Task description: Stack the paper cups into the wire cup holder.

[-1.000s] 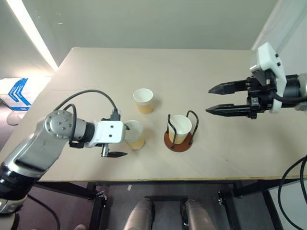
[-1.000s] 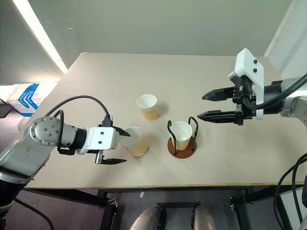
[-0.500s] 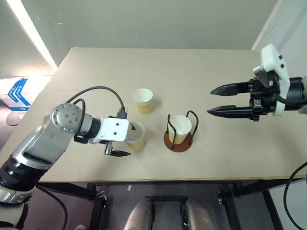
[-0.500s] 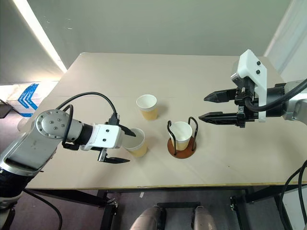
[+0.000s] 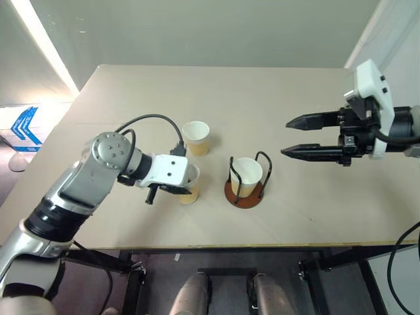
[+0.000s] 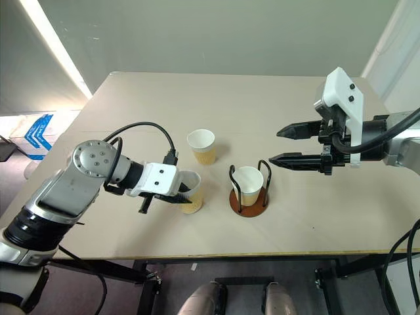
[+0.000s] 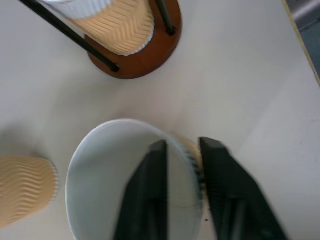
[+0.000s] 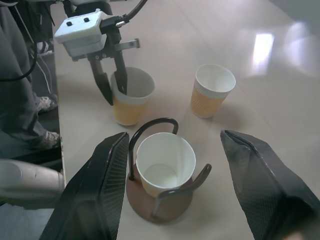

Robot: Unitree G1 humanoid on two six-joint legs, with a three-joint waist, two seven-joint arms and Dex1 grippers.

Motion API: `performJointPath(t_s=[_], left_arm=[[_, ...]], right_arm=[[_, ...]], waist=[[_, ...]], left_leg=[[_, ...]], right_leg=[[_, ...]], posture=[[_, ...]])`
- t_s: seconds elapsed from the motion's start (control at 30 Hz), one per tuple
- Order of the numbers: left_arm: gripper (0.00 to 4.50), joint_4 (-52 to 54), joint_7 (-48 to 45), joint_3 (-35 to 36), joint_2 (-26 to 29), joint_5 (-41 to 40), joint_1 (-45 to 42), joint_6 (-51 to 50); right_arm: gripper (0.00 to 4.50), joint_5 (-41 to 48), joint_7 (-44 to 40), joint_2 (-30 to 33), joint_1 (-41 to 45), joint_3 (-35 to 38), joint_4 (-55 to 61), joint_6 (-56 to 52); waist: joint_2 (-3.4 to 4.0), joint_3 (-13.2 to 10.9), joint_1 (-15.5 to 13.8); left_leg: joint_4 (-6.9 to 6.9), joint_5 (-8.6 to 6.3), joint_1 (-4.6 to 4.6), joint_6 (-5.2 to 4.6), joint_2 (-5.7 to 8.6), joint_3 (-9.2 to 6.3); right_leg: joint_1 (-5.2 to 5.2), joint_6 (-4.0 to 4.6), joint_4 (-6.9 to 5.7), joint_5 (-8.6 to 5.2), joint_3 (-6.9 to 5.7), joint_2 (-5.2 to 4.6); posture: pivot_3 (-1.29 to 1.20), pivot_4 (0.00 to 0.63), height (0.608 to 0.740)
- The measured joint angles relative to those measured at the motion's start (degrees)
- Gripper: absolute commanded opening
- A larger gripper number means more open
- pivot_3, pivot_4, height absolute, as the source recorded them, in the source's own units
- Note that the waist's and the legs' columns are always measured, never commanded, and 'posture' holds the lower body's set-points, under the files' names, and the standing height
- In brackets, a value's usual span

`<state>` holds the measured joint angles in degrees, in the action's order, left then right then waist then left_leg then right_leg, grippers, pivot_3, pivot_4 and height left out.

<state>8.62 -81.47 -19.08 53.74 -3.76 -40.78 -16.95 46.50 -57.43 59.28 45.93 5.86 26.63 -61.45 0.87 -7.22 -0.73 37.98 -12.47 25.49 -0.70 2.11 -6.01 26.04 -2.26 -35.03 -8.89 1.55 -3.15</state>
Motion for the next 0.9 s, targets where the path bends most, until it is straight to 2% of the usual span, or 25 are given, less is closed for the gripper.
performJointPath(t_s=[0.23,0.4,0.53,0.77,0.9], left_arm=[[0.06,-2.28,-3.71,2.06,-0.94,-5.88,-4.11,-3.54],[0.06,-3.54,-6.8,3.68,-1.17,-10.24,-10.06,-6.69],[0.06,-6.98,-8.44,4.26,-2.45,-12.89,-16.6,-8.11],[0.06,-13.6,-8.68,3.27,-3.98,-18.37,-24.49,-7.93],[0.06,-17.75,-8.72,-0.52,-7.93,-20.9,-29.0,-6.27]], right_arm=[[3.07,0.89,-0.51,1.01,-5.04,0.45,2.85,2.33],[3.07,1.17,-2.04,3.31,-8.07,0.82,3.74,3.9],[3.07,2.91,-3.28,4.1,-11.87,4.7,5.08,4.96],[3.07,5.36,1.29,0.93,-16.49,7.08,7.7,5.07],[3.07,7.08,4.8,-0.25,-20.12,9.54,10.19,5.07]], waist=[[-0.01,0.0,-0.09],[0.0,0.0,-0.17],[-0.01,0.0,-0.31],[-0.01,0.0,-0.27],[-0.01,0.0,-0.72]], left_leg=[[0.07,0.0,0.07,-0.06,0.0,0.02],[0.11,0.04,0.1,-0.12,0.01,0.07],[0.17,0.06,0.21,-0.16,0.01,0.06],[0.2,0.08,0.24,-0.21,0.02,0.11],[0.27,0.15,0.38,-0.33,0.05,0.09]], right_leg=[[-0.01,-0.06,0.04,0.03,-0.01,-0.01],[-0.03,-0.14,0.07,0.07,0.0,-0.04],[0.0,-0.2,0.08,0.06,-0.01,-0.04],[0.0,-0.51,0.12,0.14,0.02,-0.05],[-0.03,-0.94,0.2,0.33,0.03,-0.09]], posture=[[0.0,0.15,0.74],[0.0,0.15,0.74],[0.0,0.15,0.74],[0.0,0.15,0.74],[0.0,0.15,0.74]])
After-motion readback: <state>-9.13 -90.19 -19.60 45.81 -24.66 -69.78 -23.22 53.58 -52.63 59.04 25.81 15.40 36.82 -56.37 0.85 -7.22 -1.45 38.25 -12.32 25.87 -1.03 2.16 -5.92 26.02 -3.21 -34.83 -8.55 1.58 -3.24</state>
